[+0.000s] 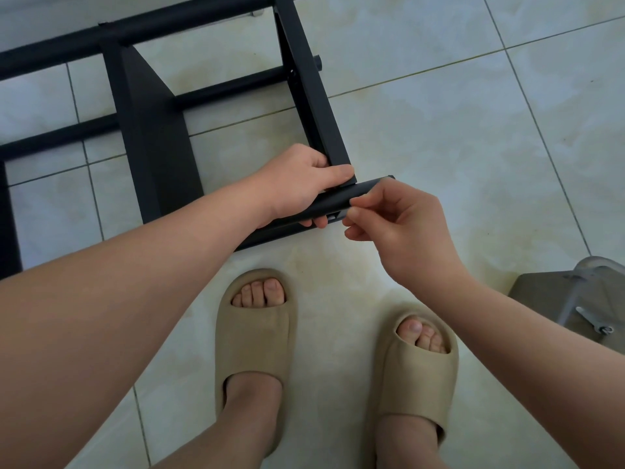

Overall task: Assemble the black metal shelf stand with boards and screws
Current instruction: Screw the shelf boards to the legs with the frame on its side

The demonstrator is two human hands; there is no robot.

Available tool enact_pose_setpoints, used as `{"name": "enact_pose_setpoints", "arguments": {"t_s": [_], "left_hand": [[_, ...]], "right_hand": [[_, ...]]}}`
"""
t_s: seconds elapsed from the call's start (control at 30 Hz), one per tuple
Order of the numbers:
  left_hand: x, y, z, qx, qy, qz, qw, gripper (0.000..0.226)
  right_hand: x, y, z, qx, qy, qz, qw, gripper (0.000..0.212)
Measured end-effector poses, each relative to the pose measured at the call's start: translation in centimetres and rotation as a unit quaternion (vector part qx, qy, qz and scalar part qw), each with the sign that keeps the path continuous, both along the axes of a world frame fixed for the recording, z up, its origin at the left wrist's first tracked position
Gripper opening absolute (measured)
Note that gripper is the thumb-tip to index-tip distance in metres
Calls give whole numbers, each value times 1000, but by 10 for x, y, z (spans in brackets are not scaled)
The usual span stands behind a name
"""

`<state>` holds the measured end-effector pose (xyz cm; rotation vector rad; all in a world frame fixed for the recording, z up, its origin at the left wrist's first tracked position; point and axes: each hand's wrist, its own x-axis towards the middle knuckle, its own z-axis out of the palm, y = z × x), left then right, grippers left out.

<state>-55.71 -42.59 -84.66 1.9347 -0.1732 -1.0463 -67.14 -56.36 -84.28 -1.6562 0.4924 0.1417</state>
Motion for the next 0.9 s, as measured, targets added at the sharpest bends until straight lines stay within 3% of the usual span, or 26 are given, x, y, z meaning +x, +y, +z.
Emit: {"name": "enact_pose_setpoints", "arguments": {"t_s": [0.2,0.37,0.43,0.57,0.8,0.9], "left_hand": [[1,1,-1,-8,2,0,1000,45],[1,2,-2,-11,7,4,1000,44],[1,3,-2,-17,5,10,1000,41],[1,4,-3,-31,-3,29,999,34],[-3,1,0,8,-45,19,999,38],[-10,-3,8,108,-127,33,985,52]], "right_hand": [[8,0,4,5,28,-9,1000,20],[15,-4,13,-88,72,23,993,23],[20,-7,17,-178,81,61,979,24],[31,-17,24,-416,72,143,895,35],[24,-23,18,-428,-21,199,881,34],[9,-28,23,-384,-38,225,895,38]]}}
